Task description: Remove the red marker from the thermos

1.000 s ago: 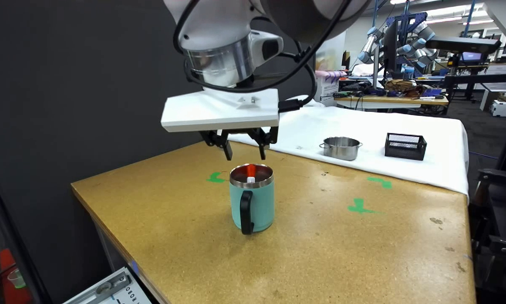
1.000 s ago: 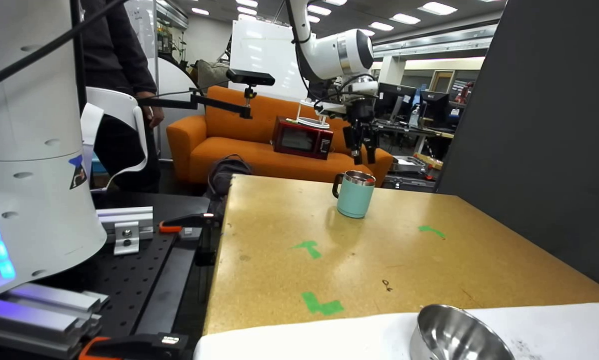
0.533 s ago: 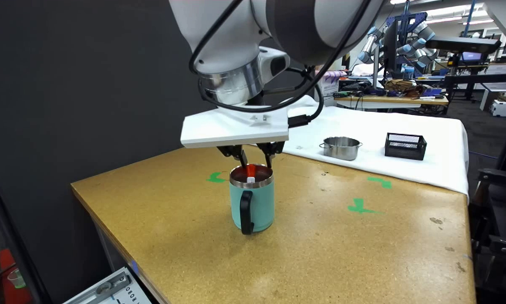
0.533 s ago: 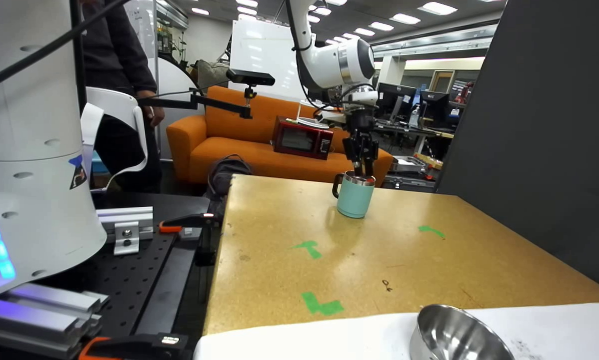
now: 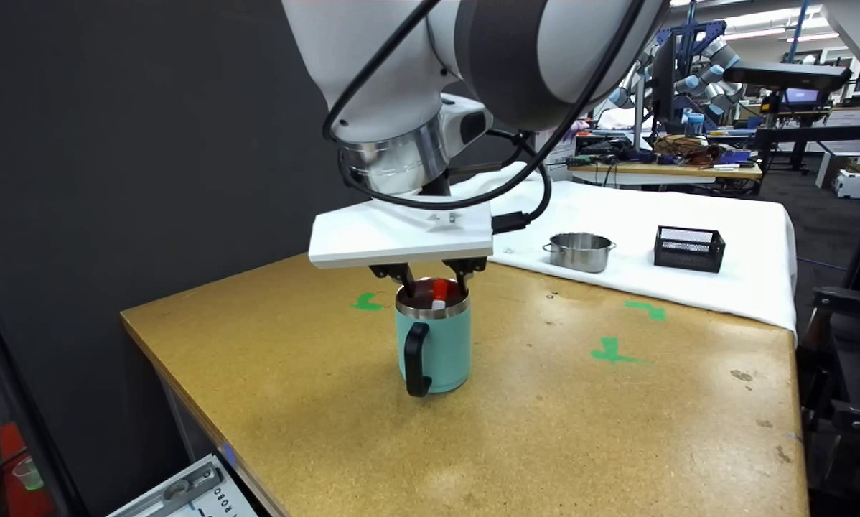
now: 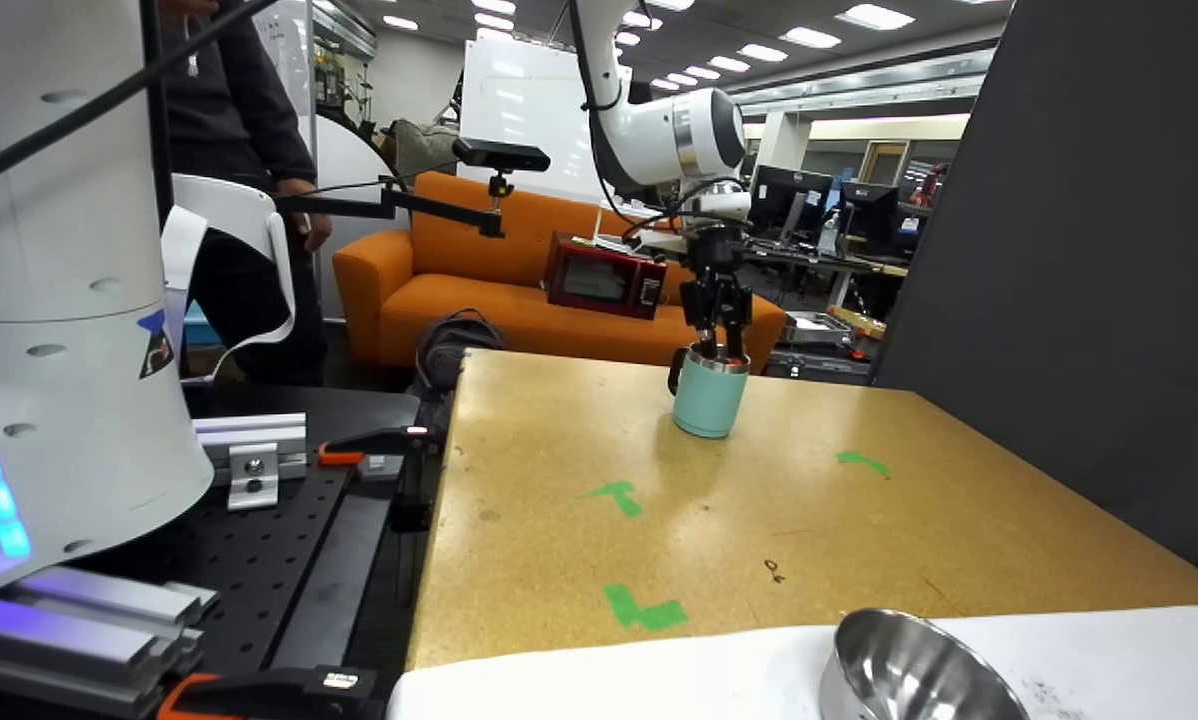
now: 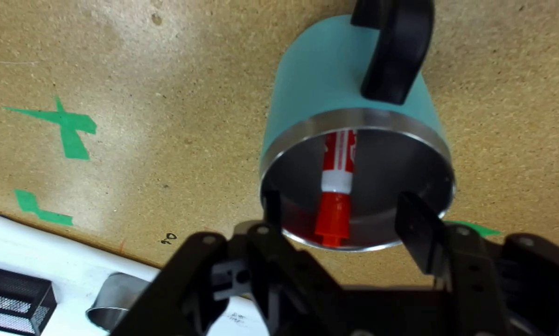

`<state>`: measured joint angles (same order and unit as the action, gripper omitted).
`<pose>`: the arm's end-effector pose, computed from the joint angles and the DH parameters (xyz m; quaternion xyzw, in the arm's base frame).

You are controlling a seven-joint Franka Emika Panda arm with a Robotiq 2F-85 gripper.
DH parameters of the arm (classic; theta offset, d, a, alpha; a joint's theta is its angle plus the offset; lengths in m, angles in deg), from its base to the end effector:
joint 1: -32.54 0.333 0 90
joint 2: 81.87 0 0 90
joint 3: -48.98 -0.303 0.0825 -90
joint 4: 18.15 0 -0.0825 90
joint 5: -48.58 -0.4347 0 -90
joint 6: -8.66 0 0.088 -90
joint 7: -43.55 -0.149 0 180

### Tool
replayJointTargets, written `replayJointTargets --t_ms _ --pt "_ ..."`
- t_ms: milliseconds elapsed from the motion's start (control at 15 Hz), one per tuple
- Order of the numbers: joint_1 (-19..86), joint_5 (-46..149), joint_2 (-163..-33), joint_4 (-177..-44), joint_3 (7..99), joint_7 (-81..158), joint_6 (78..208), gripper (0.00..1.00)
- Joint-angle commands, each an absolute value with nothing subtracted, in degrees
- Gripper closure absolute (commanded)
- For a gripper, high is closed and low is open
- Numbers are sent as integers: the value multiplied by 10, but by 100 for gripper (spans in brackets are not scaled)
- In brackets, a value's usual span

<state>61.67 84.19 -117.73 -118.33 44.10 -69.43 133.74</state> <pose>0.5812 0.3417 0.1202 0.8598 -0.4581 0.1749 0.1423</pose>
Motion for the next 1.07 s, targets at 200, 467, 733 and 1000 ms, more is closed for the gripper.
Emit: replayJointTargets --t_ms 200,467,733,1000 --pt "617 842 -1179 -1186 443 -686 1355 40" --pt "617 838 -1180 -1185 443 -687 1350 39" --pt "617 835 -1180 -1185 442 -689 1346 57" --pt "618 834 -1180 -1184 443 -691 1344 85"
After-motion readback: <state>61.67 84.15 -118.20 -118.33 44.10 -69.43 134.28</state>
